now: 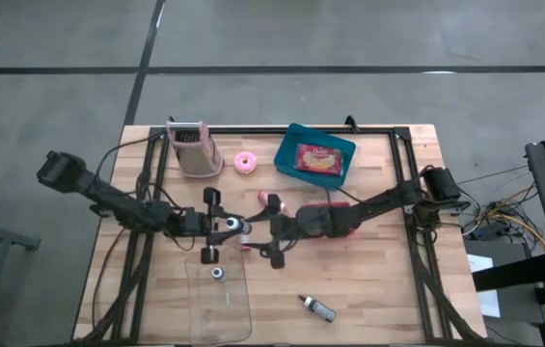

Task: Pick & Place Food Item
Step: Put the top black food coloring bottle into the transparent bin

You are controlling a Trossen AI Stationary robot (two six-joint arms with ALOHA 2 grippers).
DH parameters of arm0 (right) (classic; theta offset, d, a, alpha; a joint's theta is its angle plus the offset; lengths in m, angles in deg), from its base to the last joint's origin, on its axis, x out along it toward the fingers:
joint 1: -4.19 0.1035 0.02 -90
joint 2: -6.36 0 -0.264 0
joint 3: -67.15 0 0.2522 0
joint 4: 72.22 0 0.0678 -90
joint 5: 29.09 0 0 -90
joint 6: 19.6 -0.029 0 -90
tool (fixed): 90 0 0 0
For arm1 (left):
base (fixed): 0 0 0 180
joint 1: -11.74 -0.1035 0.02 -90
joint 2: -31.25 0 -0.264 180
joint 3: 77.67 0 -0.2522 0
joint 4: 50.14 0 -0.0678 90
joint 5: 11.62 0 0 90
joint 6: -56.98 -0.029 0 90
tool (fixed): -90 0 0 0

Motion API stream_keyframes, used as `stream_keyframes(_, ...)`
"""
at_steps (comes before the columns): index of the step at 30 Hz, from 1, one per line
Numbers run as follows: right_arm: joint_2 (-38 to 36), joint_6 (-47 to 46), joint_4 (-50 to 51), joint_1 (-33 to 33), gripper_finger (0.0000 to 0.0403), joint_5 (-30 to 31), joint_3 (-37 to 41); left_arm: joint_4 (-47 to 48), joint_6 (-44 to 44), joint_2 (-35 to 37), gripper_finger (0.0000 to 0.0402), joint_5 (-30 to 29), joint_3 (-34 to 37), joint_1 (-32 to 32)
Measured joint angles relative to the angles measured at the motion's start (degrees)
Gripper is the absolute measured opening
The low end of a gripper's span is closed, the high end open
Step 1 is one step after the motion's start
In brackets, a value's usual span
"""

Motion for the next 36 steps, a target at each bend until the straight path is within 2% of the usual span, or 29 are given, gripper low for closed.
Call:
stream_keyframes(2, -1.18, 0.23, -0.04, 0.99, 0.0278, 2.01, 1.66, 3.04, -0.04, 2.03, 0.0134, -1.11, 0.01, 1.02)
stream_keyframes(6, -4.15, 1.10, -0.16, 3.50, 0.0272, 2.72, 6.17, 12.44, -0.26, 7.56, 0.0134, -9.13, 0.33, 4.78)
stream_keyframes(8, -6.18, 1.25, -1.66, 4.78, 0.0269, 3.22, 8.39, 16.22, 0.27, 10.65, 0.0134, -11.20, 0.92, 7.22)
stream_keyframes(12, -10.66, 2.46, -3.52, 7.81, 0.0265, 8.44, 12.88, 21.26, 3.03, 15.20, 0.0134, -16.14, 2.08, 12.31)
stream_keyframes(16, -15.14, 3.07, -3.47, 11.60, 0.0265, 12.84, 16.82, 23.08, 4.24, 16.36, 0.0134, -22.19, 2.62, 18.29)
stream_keyframes(21, -19.70, 3.04, -3.58, 16.09, 0.0264, 20.98, 20.49, 26.87, 9.48, 15.08, 0.0134, -27.98, 2.76, 25.46)
stream_keyframes(28, -23.24, 3.47, -3.63, 21.89, 0.0264, 29.13, 22.85, 26.89, 15.94, 9.41, 0.0134, -37.29, 2.47, 35.40)
stream_keyframes(36, -22.77, 1.39, -3.65, 23.67, 0.0264, 30.20, 22.94, 26.48, 25.79, -1.03, 0.0134, -43.10, 0.05, 41.90)
